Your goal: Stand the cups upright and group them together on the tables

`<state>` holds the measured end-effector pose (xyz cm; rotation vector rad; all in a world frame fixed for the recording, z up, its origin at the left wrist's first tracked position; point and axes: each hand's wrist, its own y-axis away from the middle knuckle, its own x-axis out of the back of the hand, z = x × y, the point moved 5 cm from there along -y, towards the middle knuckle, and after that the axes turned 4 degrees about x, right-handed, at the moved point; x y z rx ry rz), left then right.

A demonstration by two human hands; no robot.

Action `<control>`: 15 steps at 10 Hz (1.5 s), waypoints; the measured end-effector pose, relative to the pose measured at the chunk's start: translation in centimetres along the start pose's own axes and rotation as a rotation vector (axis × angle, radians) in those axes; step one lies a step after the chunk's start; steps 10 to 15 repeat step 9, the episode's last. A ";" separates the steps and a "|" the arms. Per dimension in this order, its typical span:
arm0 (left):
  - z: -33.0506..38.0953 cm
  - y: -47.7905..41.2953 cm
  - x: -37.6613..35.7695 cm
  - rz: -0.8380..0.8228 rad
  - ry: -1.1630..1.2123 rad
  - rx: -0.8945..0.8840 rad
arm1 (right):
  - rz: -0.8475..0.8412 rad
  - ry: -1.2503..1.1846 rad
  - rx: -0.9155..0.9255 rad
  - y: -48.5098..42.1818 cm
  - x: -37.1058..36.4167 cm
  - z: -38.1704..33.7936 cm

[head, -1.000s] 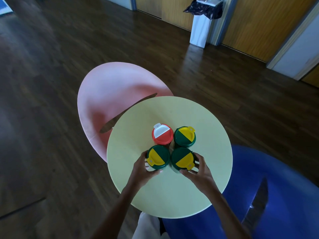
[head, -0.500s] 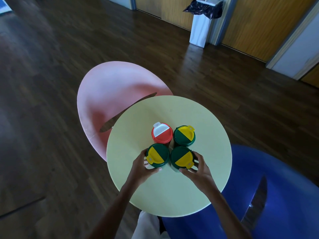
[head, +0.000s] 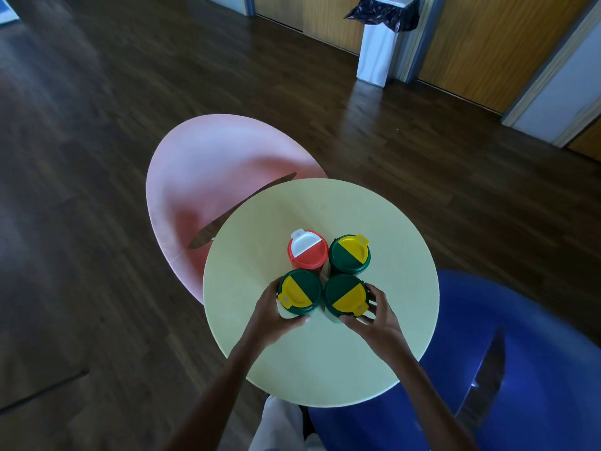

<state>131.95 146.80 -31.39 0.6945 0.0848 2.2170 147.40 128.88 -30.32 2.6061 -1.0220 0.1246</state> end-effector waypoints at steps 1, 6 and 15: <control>0.5 0.4 0.2 0.006 -0.011 -0.020 | -0.011 0.028 0.004 0.1 0.1 0.0; 3.1 2.2 1.9 0.090 -0.202 -0.098 | 0.034 0.150 -0.004 0.9 0.3 0.0; 10.2 0.3 2.4 0.139 -0.642 -0.484 | 0.329 0.626 0.096 3.4 4.3 -7.2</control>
